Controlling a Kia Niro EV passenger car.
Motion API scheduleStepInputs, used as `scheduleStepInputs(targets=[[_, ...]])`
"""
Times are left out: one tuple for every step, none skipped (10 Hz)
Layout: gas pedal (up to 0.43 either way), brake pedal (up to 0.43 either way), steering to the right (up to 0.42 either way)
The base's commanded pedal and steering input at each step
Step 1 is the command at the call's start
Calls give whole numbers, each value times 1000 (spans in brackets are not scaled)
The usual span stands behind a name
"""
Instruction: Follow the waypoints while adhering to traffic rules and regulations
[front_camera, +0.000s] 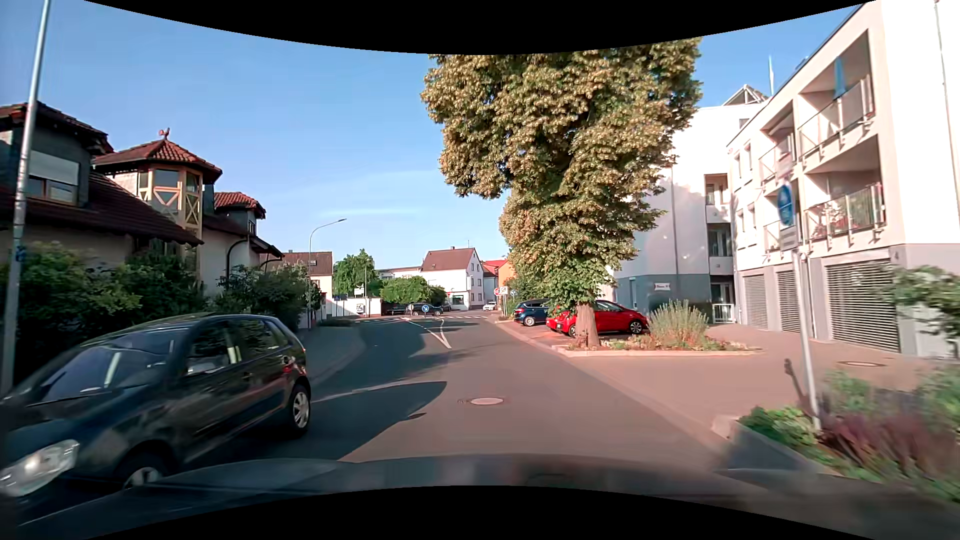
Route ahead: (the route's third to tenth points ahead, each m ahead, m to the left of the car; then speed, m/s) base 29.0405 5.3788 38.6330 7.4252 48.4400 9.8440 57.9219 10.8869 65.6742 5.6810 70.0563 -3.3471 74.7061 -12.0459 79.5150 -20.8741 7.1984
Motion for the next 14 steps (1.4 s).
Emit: scheduleStepInputs(targets=[[47, 0, -51], [47, 0, -51], [47, 0, -51], [47, 0, -51], [47, 0, -50], [47, 0, -48], [47, 0, -45], [47, 0, -45], [47, 0, -43], [47, 0, -40], [47, 0, -37], [47, 0, -33], [39, 0, -29], [39, 0, -28]])
